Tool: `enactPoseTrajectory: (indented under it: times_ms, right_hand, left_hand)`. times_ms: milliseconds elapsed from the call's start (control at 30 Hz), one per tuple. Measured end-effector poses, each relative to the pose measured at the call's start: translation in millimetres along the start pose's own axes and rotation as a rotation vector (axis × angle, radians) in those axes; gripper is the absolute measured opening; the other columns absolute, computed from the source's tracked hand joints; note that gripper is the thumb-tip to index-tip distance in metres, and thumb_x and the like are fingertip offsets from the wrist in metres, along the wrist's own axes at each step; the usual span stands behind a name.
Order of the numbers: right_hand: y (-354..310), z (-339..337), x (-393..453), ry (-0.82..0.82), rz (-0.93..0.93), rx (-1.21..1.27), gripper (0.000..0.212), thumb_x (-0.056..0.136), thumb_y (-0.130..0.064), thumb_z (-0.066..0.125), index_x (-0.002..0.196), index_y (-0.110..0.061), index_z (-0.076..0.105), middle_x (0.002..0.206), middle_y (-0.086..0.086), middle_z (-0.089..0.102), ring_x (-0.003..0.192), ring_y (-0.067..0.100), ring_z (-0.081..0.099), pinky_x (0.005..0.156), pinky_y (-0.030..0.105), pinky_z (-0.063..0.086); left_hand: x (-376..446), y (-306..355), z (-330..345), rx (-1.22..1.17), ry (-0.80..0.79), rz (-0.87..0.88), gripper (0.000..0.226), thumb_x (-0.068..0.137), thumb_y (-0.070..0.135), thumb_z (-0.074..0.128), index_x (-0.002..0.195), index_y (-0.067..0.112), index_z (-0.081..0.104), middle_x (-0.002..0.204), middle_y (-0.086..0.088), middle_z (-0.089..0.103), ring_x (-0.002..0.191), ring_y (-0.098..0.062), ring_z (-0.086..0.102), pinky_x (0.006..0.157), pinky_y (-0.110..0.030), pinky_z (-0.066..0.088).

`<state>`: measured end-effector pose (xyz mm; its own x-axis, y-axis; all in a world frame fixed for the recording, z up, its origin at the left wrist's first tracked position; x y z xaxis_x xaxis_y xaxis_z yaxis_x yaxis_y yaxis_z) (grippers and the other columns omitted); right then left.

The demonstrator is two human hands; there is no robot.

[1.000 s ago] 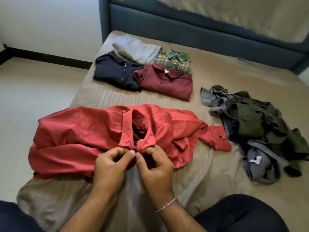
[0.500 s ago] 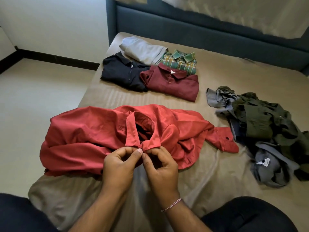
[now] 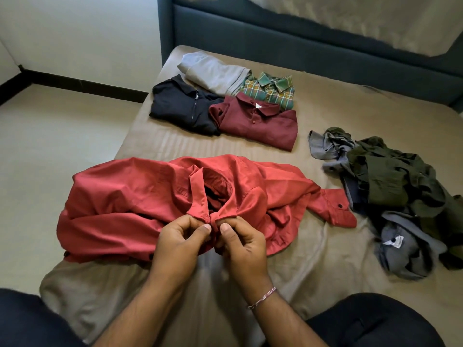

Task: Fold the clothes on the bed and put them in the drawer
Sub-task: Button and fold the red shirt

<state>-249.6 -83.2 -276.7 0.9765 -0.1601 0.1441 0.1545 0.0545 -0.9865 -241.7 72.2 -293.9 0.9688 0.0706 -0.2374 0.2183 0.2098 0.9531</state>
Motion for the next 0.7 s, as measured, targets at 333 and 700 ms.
enactPoseTrajectory:
  times_ms: [333, 700]
  right_hand:
    - [12, 4, 2, -0.018, 0.061, 0.026, 0.009, 0.091, -0.004, 0.075, 0.090, -0.013, 0.076, 0.071, 0.005, 0.068, 0.058, 0.017, 0.057, 0.056, 0.028, 0.047]
    - [20, 1, 3, 0.012, 0.032, -0.066, 0.010, 0.089, -0.017, 0.077, 0.094, -0.026, 0.079, 0.079, 0.000, 0.073, 0.065, 0.016, 0.063, 0.063, 0.033, 0.050]
  left_hand:
    - [3, -10, -3, -0.176, 0.015, -0.101, 0.007, 0.089, 0.001, 0.074, 0.084, 0.000, 0.069, 0.073, -0.020, 0.067, 0.067, -0.030, 0.064, 0.062, -0.030, 0.059]
    - [2, -5, -5, -0.096, 0.073, -0.050, 0.006, 0.091, -0.002, 0.073, 0.085, -0.004, 0.073, 0.070, -0.019, 0.071, 0.063, -0.025, 0.070, 0.063, -0.030, 0.063]
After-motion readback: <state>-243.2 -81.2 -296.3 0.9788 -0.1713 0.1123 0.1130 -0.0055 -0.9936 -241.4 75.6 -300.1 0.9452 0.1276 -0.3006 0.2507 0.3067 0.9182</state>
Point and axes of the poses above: each hand's wrist, its own x-axis towards the middle knuckle, its own z-axis out of the palm, y = z × x, the point moved 10 cm from there along x, towards the middle knuckle
